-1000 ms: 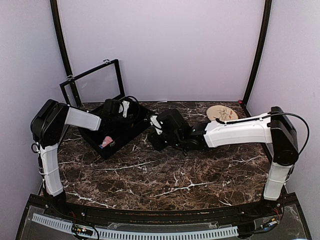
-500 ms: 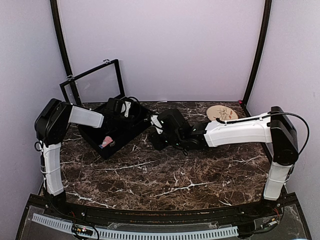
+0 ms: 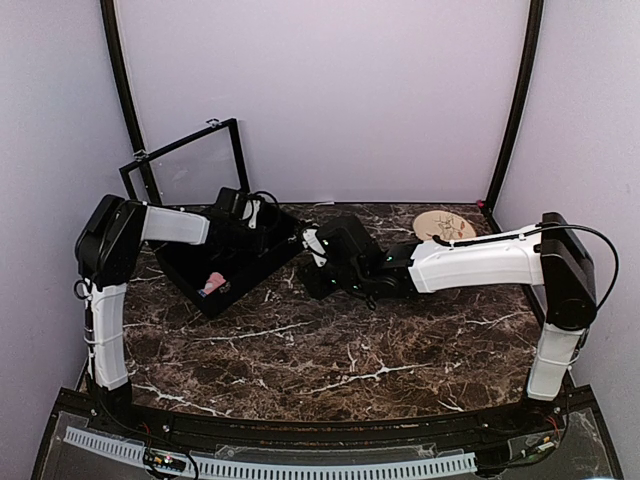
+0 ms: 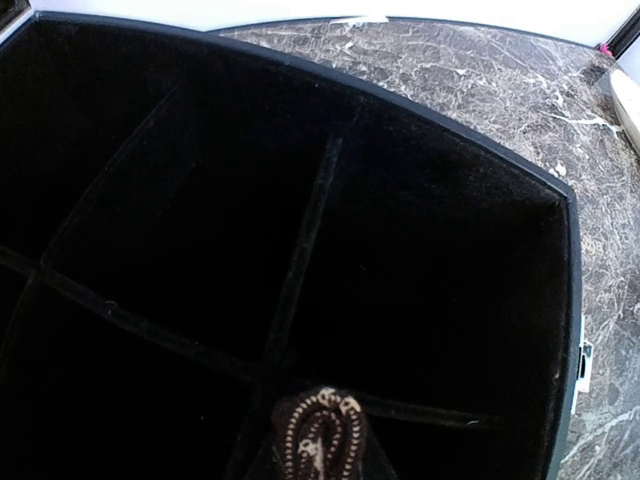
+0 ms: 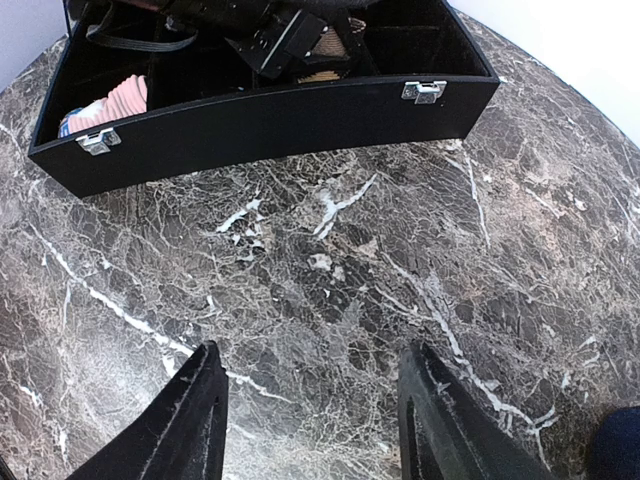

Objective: Roll the socks
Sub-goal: Place the sock in the storage box.

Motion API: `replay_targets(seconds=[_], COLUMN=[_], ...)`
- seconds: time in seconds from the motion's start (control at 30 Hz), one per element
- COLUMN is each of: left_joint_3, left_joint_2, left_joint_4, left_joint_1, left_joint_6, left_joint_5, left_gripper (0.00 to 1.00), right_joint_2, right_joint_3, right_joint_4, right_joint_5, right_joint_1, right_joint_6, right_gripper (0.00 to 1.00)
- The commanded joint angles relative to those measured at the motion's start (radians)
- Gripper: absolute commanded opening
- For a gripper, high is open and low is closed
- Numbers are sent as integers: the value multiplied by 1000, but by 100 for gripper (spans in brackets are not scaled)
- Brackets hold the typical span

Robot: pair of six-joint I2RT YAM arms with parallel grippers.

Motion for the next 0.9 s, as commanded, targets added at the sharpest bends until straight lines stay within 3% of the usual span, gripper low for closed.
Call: replay_targets(seconds=[0.0, 0.4, 0.87], left_joint_3=[71, 341, 422], left_joint_2=[27, 108, 171], left_joint_4=[-182, -537, -722], left_joint_1=[14, 15, 15], left_joint_6=[-57, -74, -41], left_joint_5=[35, 110, 140], left_gripper=[0, 0, 0], right_joint_2=[-30, -40, -39], right_joint_3=[8, -8, -14], right_joint_4=[30, 33, 37], right_joint_5=[-9, -14, -16], right_joint_1=[-7, -7, -7], right_joint_6=[-5, 1, 1], right_gripper=[54, 54, 54])
